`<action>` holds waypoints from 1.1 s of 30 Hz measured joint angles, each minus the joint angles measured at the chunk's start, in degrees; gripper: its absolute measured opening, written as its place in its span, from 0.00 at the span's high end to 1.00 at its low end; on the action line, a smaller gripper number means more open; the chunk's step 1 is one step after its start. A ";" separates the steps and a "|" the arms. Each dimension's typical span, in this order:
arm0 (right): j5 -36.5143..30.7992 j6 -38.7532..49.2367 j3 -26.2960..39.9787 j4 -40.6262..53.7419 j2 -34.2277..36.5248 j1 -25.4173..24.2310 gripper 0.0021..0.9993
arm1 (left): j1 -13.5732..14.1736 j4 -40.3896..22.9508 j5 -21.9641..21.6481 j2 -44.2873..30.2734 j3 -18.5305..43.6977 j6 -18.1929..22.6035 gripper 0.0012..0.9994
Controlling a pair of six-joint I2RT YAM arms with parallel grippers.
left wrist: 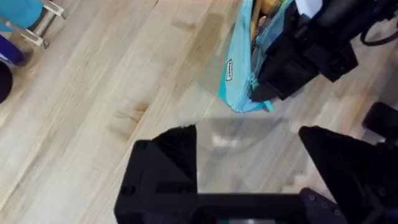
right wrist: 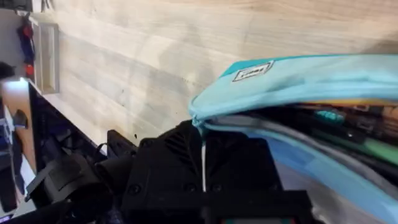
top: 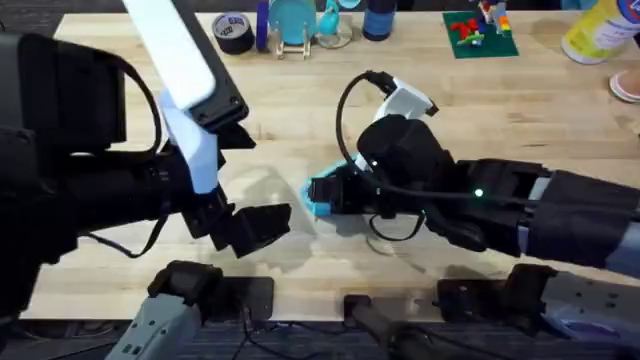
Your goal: Unzip the bag, pick up the pens from the table one at a time and place them inside, then zip the bag closed.
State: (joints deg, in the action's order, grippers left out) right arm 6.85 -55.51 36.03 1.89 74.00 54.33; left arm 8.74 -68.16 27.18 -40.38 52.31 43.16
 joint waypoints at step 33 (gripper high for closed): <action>-0.02 1.98 -0.59 1.14 -11.10 -1.01 0.97 | -0.01 0.00 0.00 0.00 0.00 0.01 0.01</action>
State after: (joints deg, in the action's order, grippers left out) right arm 6.83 -53.53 35.44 3.03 62.89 53.32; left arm 8.73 -68.16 27.18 -40.38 52.31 43.17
